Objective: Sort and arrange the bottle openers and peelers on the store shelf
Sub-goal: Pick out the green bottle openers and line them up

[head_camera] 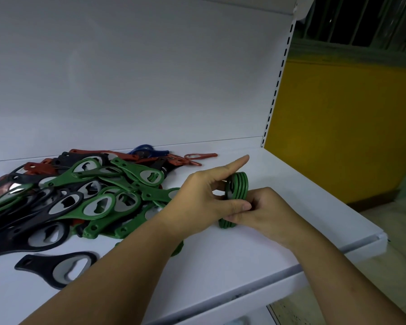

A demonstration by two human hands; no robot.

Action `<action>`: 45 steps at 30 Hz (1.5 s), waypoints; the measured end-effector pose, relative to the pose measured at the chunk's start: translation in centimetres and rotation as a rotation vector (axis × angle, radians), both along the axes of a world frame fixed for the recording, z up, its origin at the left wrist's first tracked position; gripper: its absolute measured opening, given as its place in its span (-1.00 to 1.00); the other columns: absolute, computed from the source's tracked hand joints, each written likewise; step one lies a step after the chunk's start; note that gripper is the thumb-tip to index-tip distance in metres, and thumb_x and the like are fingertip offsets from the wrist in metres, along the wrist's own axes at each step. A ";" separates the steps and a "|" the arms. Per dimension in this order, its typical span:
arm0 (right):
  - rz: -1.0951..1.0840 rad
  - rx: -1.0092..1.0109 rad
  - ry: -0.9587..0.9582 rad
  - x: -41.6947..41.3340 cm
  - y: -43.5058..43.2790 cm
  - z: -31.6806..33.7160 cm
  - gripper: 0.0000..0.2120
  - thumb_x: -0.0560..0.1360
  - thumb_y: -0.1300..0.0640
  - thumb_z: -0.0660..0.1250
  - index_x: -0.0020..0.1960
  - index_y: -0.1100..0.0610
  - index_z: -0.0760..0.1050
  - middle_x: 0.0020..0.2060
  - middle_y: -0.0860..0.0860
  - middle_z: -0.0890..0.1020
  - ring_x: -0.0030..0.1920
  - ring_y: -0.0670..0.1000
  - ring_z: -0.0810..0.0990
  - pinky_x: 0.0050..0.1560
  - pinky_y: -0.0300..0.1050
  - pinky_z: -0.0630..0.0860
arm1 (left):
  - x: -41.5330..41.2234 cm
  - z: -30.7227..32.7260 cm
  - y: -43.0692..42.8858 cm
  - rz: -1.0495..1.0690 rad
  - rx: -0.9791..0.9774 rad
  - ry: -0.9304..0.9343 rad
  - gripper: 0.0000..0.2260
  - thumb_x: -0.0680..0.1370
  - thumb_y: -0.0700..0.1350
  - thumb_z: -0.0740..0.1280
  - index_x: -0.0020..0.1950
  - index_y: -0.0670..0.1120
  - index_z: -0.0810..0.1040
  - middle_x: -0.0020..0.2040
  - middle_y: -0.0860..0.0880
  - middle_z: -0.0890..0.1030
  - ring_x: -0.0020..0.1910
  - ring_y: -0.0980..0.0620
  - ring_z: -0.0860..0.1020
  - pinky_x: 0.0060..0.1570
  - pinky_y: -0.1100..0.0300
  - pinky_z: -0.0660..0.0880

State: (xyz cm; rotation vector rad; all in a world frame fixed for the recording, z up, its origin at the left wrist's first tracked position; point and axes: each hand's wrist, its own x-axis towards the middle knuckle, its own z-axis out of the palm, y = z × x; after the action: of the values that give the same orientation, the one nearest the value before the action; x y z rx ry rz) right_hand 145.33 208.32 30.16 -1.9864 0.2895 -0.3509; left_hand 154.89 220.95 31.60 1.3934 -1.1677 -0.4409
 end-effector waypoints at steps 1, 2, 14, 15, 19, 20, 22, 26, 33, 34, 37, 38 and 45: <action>0.003 -0.009 0.001 0.0 0.1 0.1 -0.88 0.35 0.21 0.52 -0.27 0.25 0.62 -0.13 0.36 0.63 -0.02 0.33 0.60 0.12 0.26 0.49 | 0.1 0.1 0.0 0.010 0.005 -0.022 -0.37 0.36 -0.29 0.51 0.20 0.34 0.44 0.01 -0.01 0.61 0.07 0.09 0.59 -0.01 0.21 0.59; 0.007 -0.018 0.006 0.0 0.2 0.1 -0.91 0.34 0.21 0.52 -0.27 0.20 0.64 -0.13 0.33 0.64 -0.01 0.32 0.59 0.11 0.23 0.49 | 0.1 0.2 0.0 0.022 0.004 -0.044 -0.38 0.36 -0.28 0.51 0.19 0.34 0.45 0.03 -0.05 0.60 0.11 0.06 0.57 0.02 0.17 0.59; 0.006 -0.069 0.035 0.1 0.2 -0.3 -0.83 0.31 0.05 0.54 -0.23 0.15 0.67 -0.30 0.28 0.60 -0.30 0.07 0.49 -0.19 -0.03 0.43 | 0.5 0.9 0.5 0.013 -0.004 0.102 -0.54 0.32 -0.39 0.48 0.07 0.06 0.60 0.05 -0.17 0.64 0.04 -0.10 0.63 -0.01 0.12 0.61; 0.023 -0.061 0.038 0.1 0.0 -0.3 -0.74 0.28 -0.01 0.54 -0.19 0.18 0.67 -0.31 0.29 0.56 -0.29 0.04 0.46 -0.18 -0.04 0.40 | 0.6 1.0 0.6 0.015 -0.014 0.149 -0.56 0.31 -0.39 0.47 0.07 0.03 0.61 0.04 -0.17 0.64 0.03 -0.13 0.64 -0.01 0.10 0.61; 0.036 0.023 0.041 -0.1 -0.3 -0.1 -0.61 0.19 -0.14 0.50 -0.21 0.17 0.67 -0.39 0.16 0.45 -0.33 -0.01 0.39 -0.23 -0.08 0.32 | 0.9 1.3 0.8 0.041 -0.086 0.322 -0.55 0.25 -0.26 0.45 0.12 -0.05 0.60 0.00 -0.11 0.64 0.03 -0.16 0.64 0.01 -0.02 0.61; 0.026 0.037 0.050 -0.1 -0.4 0.1 -0.69 0.24 -0.08 0.51 -0.25 0.18 0.66 -0.42 0.10 0.44 -0.36 -0.04 0.38 -0.28 -0.11 0.32 | 0.9 1.4 0.8 0.047 -0.097 0.340 -0.55 0.25 -0.25 0.45 0.13 -0.06 0.60 -0.01 -0.09 0.65 0.04 -0.16 0.64 0.02 -0.05 0.60; 0.014 0.032 0.064 -0.2 -0.5 0.2 -0.80 0.32 0.04 0.51 -0.32 0.18 0.65 -0.47 0.04 0.43 -0.42 -0.09 0.38 -0.34 -0.18 0.33 | 0.8 1.3 0.7 0.062 -0.111 0.347 -0.55 0.26 -0.24 0.46 0.14 -0.06 0.60 -0.01 -0.09 0.65 0.04 -0.16 0.64 0.03 -0.09 0.59; 0.003 -0.012 0.067 -0.1 -0.5 1.1 -0.82 0.33 0.07 0.49 -0.40 0.11 0.64 -0.54 -0.01 0.39 -0.44 -0.05 0.33 -0.40 -0.21 0.26 | 0.8 1.0 0.2 0.081 -0.163 0.387 -0.56 0.26 -0.25 0.45 0.13 -0.04 0.60 0.01 -0.11 0.66 0.04 -0.14 0.64 -0.01 0.00 0.61; -0.074 -0.220 0.195 1.5 -5.3 2.9 -0.62 0.31 0.04 0.54 -0.35 0.37 0.55 -0.53 0.07 0.29 -0.49 -0.01 0.25 -0.47 -0.22 0.16 | 1.5 0.0 -0.2 0.209 0.132 0.244 -0.25 0.36 -0.21 0.50 0.46 0.13 0.27 0.39 0.08 0.41 0.34 0.14 0.40 0.21 0.28 0.39; -0.129 -0.252 0.230 1.9 -6.7 2.9 -0.62 0.31 0.05 0.55 -0.38 0.35 0.54 -0.57 0.03 0.28 -0.53 -0.03 0.24 -0.50 -0.26 0.14 | 1.5 -0.1 -0.2 0.255 0.224 0.129 -0.32 0.39 -0.19 0.50 0.42 0.16 0.31 0.40 0.14 0.37 0.34 0.18 0.36 0.22 0.29 0.35; -0.280 -0.340 0.341 3.7 -11.1 2.8 -0.68 0.28 0.07 0.55 -0.41 0.29 0.54 -0.57 0.00 0.30 -0.51 -0.03 0.28 -0.44 -0.24 0.15 | 1.2 -0.5 -0.3 0.264 0.407 -0.235 -0.54 0.45 -0.03 0.45 0.27 0.29 0.40 0.20 0.37 0.37 0.16 0.40 0.37 0.09 0.54 0.28; -0.319 -0.374 0.366 4.4 -12.6 2.7 -0.68 0.27 0.09 0.53 -0.46 0.26 0.48 -0.56 0.02 0.30 -0.49 -0.01 0.28 -0.40 -0.20 0.14 | 1.2 -0.7 -0.3 0.245 0.433 -0.297 -0.60 0.46 0.00 0.43 0.21 0.31 0.41 0.10 0.44 0.34 0.06 0.50 0.35 0.00 0.66 0.23; -0.470 -0.607 0.490 9.4 -19.4 3.0 -0.57 0.24 0.12 0.47 -0.48 0.12 0.19 -0.52 0.01 0.27 -0.48 0.00 0.25 -0.44 -0.20 0.09 | 2.2 -1.7 -0.8 0.252 0.505 -0.412 -0.72 0.48 0.08 0.37 -0.08 0.42 0.31 -0.01 0.47 0.38 -0.01 0.52 0.37 -0.06 0.73 0.18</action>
State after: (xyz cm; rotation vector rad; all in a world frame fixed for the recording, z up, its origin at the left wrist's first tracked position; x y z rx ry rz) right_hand 154.72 188.90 33.18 -2.5817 1.0763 -0.2552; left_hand 157.07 220.12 29.93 2.1182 -1.2309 -0.2825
